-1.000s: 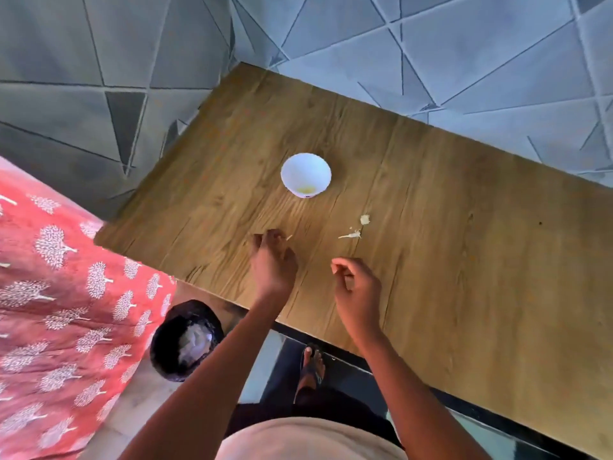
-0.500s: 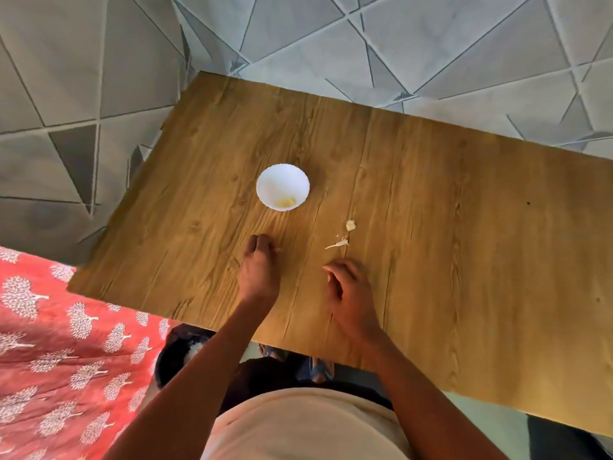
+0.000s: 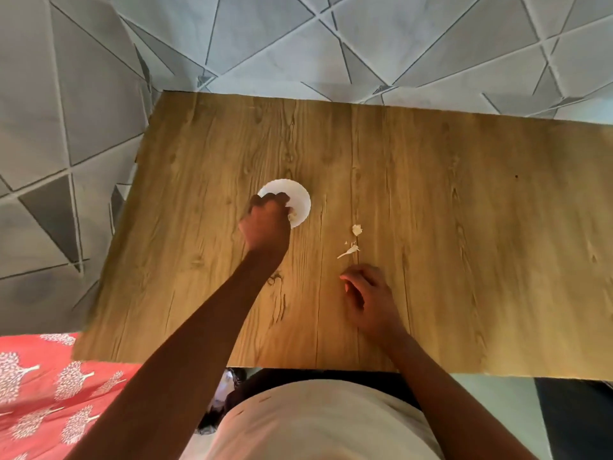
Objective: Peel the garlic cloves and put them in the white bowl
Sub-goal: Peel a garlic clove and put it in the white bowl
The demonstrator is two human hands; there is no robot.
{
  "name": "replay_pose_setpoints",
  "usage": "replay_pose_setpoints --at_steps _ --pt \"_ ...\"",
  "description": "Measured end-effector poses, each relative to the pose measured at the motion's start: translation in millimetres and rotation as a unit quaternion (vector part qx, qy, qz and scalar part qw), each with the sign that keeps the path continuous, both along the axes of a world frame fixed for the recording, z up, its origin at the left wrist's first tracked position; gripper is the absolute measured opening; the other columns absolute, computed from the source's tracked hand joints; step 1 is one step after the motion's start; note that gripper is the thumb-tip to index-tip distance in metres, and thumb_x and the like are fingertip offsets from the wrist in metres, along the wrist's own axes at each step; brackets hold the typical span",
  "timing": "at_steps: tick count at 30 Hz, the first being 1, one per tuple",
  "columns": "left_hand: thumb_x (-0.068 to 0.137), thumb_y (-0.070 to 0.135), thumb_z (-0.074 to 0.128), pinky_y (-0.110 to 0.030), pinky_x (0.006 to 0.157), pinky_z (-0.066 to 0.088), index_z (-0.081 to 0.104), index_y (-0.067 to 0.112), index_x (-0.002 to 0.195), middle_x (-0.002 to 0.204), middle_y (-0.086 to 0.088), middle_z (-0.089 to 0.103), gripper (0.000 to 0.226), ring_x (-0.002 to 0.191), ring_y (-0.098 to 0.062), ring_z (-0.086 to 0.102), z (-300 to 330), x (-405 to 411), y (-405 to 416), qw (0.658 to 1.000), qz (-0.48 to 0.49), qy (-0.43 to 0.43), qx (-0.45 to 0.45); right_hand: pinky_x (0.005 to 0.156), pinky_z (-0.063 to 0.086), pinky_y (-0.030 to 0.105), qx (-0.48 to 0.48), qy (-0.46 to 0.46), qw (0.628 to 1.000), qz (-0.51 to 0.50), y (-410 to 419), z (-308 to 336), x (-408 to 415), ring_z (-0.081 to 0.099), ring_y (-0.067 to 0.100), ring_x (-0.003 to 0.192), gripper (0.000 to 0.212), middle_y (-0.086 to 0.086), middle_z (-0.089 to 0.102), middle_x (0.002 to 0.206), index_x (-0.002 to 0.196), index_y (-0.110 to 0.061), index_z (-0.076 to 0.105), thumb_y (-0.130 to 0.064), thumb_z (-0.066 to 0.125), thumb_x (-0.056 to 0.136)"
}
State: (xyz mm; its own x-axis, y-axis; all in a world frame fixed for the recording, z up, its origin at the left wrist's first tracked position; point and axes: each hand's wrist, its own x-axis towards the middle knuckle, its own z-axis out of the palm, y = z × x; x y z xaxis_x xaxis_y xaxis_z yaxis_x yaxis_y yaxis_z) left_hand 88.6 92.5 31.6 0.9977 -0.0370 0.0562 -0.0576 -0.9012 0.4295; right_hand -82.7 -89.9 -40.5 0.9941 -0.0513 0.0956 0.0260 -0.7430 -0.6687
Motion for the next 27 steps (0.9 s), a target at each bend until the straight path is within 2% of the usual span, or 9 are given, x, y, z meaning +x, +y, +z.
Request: replay_pose_setpoints --at_steps 4,7,9,12,14,17,22,24,27 --pt "0.087 0.002 0.069 -0.050 0.064 0.060 0.078 0.014 0.104 0.103 -0.013 0.074 0.023 0.101 -0.039 0.069 -8.6 -15.4 -1.2 0.990 -0.036 -0.125 -0.053 0.088 0.055 0.024 0.015 0.002 1.000 0.007 -2.4 1.9 2.6 0.056 0.009 0.111 0.030 -0.002 0.054 0.123 0.119 -0.015 0.068 -0.013 0.070 0.088" --pt "0.088 0.001 0.070 -0.041 0.069 0.059 0.076 0.013 0.104 0.105 -0.006 0.073 0.021 0.098 -0.030 0.070 -17.0 -41.6 -17.2 0.973 -0.135 -0.150 -0.113 0.087 0.053 0.020 0.046 0.004 0.999 -0.009 -10.1 3.5 6.5 0.060 0.005 0.105 0.026 -0.002 0.062 0.118 0.116 -0.016 0.072 -0.008 0.069 0.091" --pt "0.089 0.001 0.070 -0.039 0.071 0.060 0.075 0.012 0.107 0.106 -0.006 0.072 0.021 0.094 -0.027 0.069 -24.9 -58.8 -34.6 0.968 -0.175 -0.101 -0.148 0.084 0.054 0.019 0.057 0.003 0.998 -0.040 -17.9 7.8 9.9 0.063 0.006 0.097 0.024 -0.001 0.066 0.113 0.114 -0.015 0.073 -0.005 0.066 0.093" --pt "0.089 0.010 0.073 -0.041 0.077 0.060 0.073 0.016 0.116 0.116 -0.004 0.066 0.028 0.101 -0.024 0.065 -44.3 -75.4 -59.5 0.976 -0.159 0.016 -0.145 0.080 0.050 0.013 0.073 -0.009 0.994 -0.079 -31.7 15.4 18.0 0.064 0.003 0.090 0.022 -0.001 0.068 0.103 0.109 -0.012 0.074 -0.002 0.065 0.091" --pt "0.089 0.014 0.073 -0.039 0.074 0.058 0.072 0.018 0.115 0.115 -0.002 0.063 0.026 0.102 -0.022 0.063 -55.6 -79.5 -72.4 0.979 -0.146 0.043 -0.134 0.081 0.050 0.012 0.097 -0.001 0.989 -0.110 -42.1 18.4 23.9 0.065 0.001 0.090 0.021 -0.003 0.070 0.099 0.107 -0.013 0.074 -0.001 0.065 0.091" --pt "0.091 0.016 0.071 -0.029 0.066 0.048 0.073 0.019 0.106 0.110 0.002 0.062 0.015 0.096 -0.016 0.061 -60.4 -79.9 -85.4 0.987 -0.107 0.035 -0.116 0.085 0.052 0.015 0.153 0.026 0.980 -0.125 -55.5 18.3 33.2 0.067 0.002 0.093 0.022 -0.006 0.073 0.098 0.104 -0.016 0.075 0.000 0.067 0.091" --pt "0.089 0.006 0.076 -0.016 0.077 0.051 0.078 0.015 0.096 0.093 0.008 0.074 0.012 0.085 -0.002 0.068 -54.3 -78.1 -90.0 0.954 -0.009 0.094 -0.283 0.082 0.049 0.011 0.241 0.058 0.961 -0.124 -61.8 23.0 41.4 0.068 0.001 0.093 0.015 -0.008 0.074 0.098 0.106 -0.013 0.076 -0.009 0.070 0.093" --pt "0.089 0.007 0.077 -0.014 0.074 0.049 0.080 0.014 0.097 0.088 0.008 0.075 0.011 0.080 -0.002 0.068 -52.9 -77.7 -88.4 0.943 0.009 0.117 -0.310 0.081 0.053 0.017 0.266 0.069 0.954 -0.116 -62.2 23.2 44.3 0.069 0.004 0.090 0.017 -0.004 0.074 0.098 0.109 -0.012 0.075 -0.011 0.070 0.094" --pt "0.088 0.005 0.077 -0.012 0.071 0.049 0.080 0.013 0.098 0.085 0.009 0.075 0.014 0.076 0.001 0.068 -50.1 -77.2 -85.8 0.935 0.005 0.131 -0.329 0.079 0.061 0.034 0.295 0.095 0.947 -0.085 -59.5 23.1 51.1 0.072 0.011 0.085 0.023 0.001 0.074 0.097 0.117 -0.012 0.073 -0.013 0.070 0.095"
